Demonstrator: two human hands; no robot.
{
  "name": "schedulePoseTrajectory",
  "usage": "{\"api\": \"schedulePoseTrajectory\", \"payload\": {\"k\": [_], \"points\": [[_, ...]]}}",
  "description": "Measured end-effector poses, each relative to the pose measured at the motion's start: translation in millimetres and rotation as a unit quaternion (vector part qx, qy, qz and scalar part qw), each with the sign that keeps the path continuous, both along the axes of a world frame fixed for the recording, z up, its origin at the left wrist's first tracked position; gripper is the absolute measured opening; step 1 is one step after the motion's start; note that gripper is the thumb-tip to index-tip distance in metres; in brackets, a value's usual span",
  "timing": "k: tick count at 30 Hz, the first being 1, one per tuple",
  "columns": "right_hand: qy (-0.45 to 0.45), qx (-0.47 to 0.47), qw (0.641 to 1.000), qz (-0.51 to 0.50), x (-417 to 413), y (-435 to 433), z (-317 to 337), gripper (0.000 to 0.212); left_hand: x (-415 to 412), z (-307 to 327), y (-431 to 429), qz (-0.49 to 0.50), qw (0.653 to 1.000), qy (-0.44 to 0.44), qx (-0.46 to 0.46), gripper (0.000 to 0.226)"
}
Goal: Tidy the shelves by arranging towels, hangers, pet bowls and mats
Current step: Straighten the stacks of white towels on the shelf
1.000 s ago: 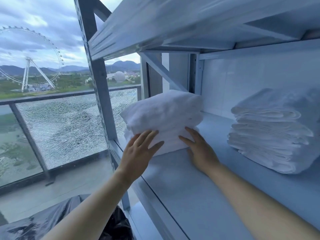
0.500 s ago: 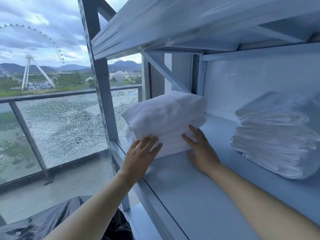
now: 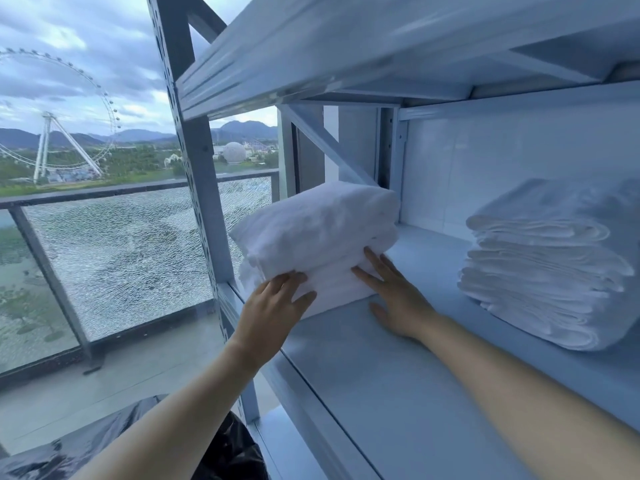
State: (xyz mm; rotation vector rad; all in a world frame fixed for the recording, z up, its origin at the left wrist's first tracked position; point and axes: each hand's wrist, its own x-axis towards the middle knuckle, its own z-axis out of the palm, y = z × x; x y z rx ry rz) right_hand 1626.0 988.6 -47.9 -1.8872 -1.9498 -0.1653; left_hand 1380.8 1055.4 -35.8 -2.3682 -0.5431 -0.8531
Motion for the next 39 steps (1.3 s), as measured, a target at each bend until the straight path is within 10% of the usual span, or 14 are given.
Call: {"api": "schedulePoseTrajectory", "payload": {"k": [19, 39], "points": [[-0.054, -0.027, 0.998, -0.013, 6.7, -32.8, 15.6, 0.059, 21.2, -4.0, -16.0, 0.005, 0.999, -0.002, -0.037, 0.052], [-0.069, 0.015, 0.972, -0.225, 96.4, -247.8, 19.4, 0.052, 216.8, 14.8, -116.4, -0.179, 0.968, 0.022, -0.176, 0.044]]}}
